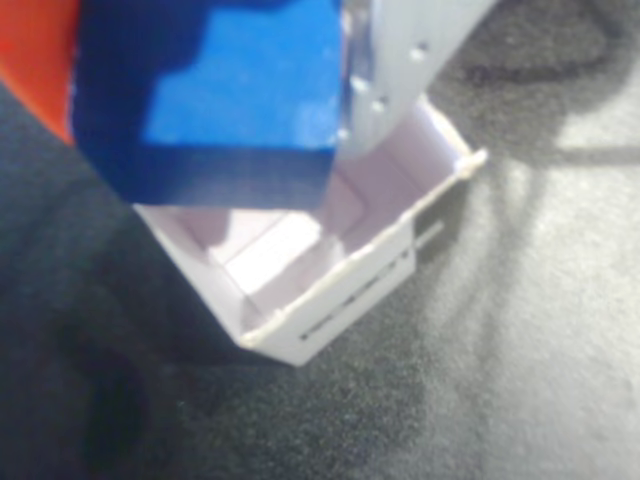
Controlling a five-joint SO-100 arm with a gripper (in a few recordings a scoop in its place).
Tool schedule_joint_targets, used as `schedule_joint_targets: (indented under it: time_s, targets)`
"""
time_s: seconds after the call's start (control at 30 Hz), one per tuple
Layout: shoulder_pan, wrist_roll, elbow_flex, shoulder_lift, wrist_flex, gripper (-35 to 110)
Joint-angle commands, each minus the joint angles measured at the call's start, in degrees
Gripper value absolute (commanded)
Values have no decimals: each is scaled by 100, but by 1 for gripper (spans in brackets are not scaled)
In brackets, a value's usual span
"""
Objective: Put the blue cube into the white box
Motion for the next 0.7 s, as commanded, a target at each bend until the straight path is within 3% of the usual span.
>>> schedule_joint_targets:
  time_s: [0.0, 0.3, 0.5, 0.67]
  targets:
    - [-114, 35, -70, 70, 18, 14]
    - [-193, -62, -53, 237, 53, 20]
    - [-149, -9, -26, 237, 35, 0]
    - [-580, 35, 202, 439, -396, 0]
